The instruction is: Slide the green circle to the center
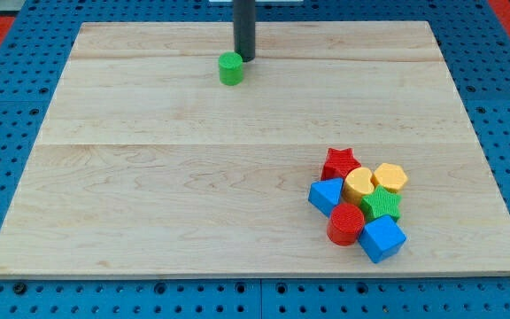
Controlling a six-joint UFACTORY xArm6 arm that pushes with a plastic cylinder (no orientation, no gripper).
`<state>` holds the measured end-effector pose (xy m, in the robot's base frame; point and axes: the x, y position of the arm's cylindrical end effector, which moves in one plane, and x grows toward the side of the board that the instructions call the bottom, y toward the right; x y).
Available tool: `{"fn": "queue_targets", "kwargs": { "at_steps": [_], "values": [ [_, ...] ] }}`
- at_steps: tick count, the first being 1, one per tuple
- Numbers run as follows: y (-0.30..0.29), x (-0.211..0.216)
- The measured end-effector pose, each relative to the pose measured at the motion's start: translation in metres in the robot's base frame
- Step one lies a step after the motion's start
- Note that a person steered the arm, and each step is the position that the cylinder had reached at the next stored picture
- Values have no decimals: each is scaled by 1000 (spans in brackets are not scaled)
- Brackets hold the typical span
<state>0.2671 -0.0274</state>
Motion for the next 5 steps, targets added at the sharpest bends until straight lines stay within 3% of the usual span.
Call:
{"fn": "queue_targets", "kwargs": {
  "at_steps": [1,5],
  "values": [
    [-26,3],
    [-11,108]
  ]
}}
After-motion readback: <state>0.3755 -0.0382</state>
